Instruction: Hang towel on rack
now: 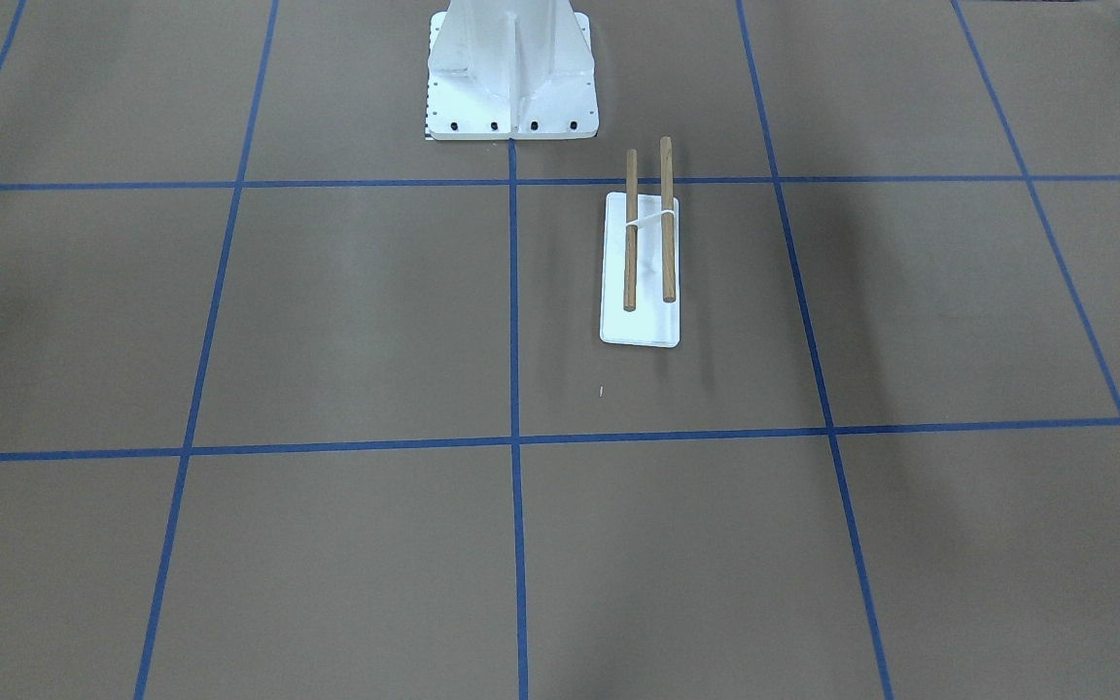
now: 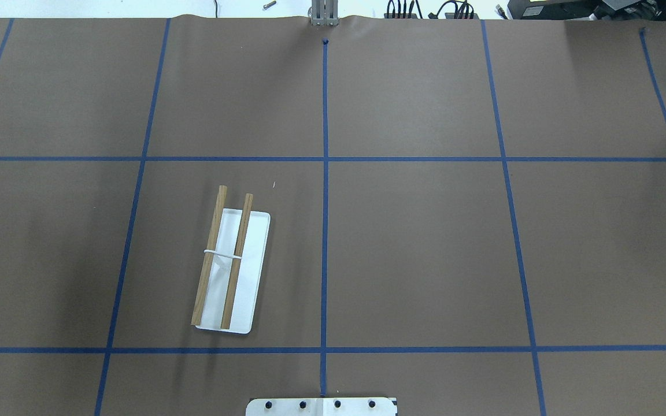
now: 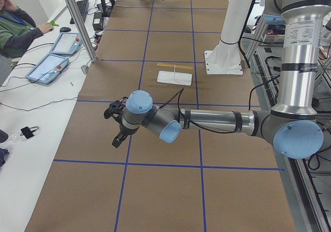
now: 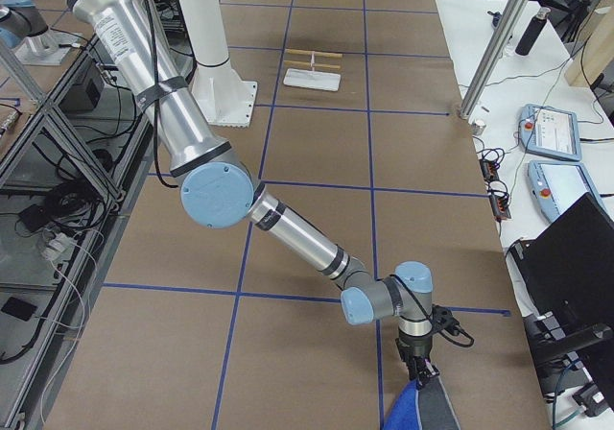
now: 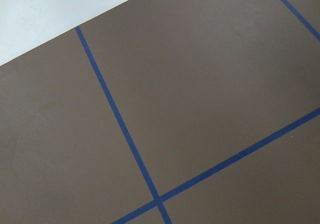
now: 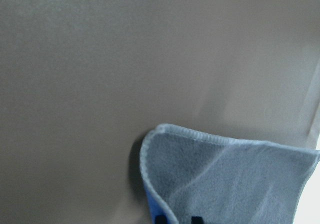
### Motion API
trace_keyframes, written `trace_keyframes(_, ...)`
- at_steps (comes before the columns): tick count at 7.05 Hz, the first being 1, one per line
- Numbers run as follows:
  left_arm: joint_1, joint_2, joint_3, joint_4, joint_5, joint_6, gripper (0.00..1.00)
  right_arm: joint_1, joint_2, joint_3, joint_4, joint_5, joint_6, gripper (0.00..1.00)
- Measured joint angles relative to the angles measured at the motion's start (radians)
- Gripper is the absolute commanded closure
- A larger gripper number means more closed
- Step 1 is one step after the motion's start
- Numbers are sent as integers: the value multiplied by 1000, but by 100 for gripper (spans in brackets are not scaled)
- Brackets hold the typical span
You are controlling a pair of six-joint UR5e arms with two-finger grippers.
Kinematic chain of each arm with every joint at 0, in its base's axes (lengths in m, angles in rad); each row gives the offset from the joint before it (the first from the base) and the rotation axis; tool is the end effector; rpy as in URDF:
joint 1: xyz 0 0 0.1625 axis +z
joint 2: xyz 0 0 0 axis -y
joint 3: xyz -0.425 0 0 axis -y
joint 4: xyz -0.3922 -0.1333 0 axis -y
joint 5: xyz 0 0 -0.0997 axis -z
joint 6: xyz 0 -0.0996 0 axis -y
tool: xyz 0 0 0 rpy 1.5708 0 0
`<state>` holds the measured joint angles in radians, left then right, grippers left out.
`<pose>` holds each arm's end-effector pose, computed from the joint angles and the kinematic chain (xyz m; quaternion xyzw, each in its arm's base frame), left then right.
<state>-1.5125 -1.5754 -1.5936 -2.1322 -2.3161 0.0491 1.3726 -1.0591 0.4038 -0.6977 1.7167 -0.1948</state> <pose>-0.0355 -0.5205 0.5822 0.2687 0.3497 0.1533 0.8843 -0.0091 -0.6486 0.8467 0.1083 -0.0726 -0.2013 0.9708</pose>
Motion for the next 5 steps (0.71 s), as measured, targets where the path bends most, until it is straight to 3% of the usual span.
trace_keyframes(3, 0, 0, -1, 0, 0, 0, 2, 18, 1, 7, 2, 11, 2, 100)
trace_keyframes(5, 0, 0, -2, 0, -2, 1, 2, 79, -1, 67, 0, 84, -3, 100)
